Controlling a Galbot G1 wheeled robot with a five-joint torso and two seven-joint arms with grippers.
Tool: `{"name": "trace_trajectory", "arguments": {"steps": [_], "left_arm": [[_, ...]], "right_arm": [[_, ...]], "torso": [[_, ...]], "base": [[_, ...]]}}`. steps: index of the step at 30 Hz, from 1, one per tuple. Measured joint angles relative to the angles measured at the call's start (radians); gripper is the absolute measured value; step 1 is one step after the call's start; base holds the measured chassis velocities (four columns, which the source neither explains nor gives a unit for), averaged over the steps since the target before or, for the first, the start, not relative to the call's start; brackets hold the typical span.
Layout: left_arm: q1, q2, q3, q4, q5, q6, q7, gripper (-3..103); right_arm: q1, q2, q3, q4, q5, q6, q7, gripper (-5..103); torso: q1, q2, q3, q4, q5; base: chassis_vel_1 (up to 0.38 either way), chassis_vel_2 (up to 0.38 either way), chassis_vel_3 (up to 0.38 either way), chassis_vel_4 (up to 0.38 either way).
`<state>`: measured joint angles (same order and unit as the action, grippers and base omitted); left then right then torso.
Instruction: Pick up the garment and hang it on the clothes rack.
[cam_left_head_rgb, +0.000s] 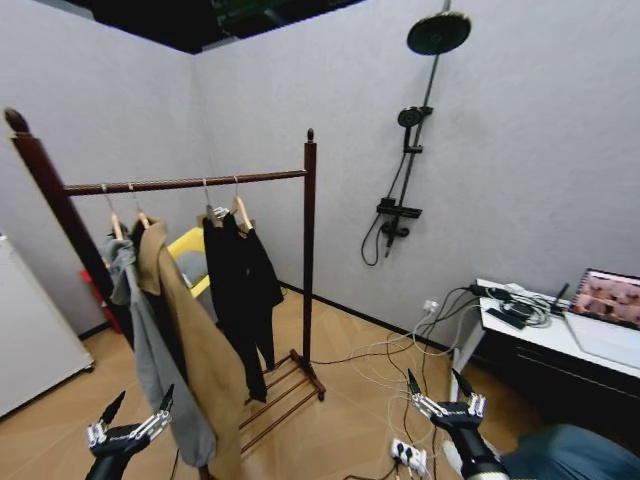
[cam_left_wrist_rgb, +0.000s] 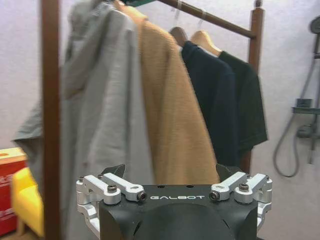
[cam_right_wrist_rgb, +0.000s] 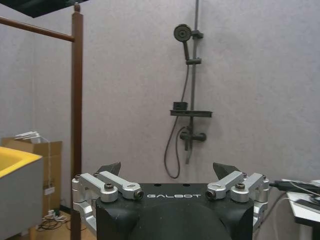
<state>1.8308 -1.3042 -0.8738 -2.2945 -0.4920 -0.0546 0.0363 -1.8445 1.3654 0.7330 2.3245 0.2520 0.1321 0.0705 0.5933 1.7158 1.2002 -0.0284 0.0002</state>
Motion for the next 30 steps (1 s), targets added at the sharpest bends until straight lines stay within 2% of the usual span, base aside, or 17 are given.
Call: {"name": "trace_trajectory", "arguments": {"steps": [30], "left_arm": [[0.0,0.0,0.0,0.0,0.0,0.0,0.0,100]], "right_arm": [[0.0,0.0,0.0,0.0,0.0,0.0,0.001,100]], "torso": [[0.0,0.0,0.0,0.0001,-0.0001]], "base": [[-0.123,-0.124,-0.125,-0.128]]}}
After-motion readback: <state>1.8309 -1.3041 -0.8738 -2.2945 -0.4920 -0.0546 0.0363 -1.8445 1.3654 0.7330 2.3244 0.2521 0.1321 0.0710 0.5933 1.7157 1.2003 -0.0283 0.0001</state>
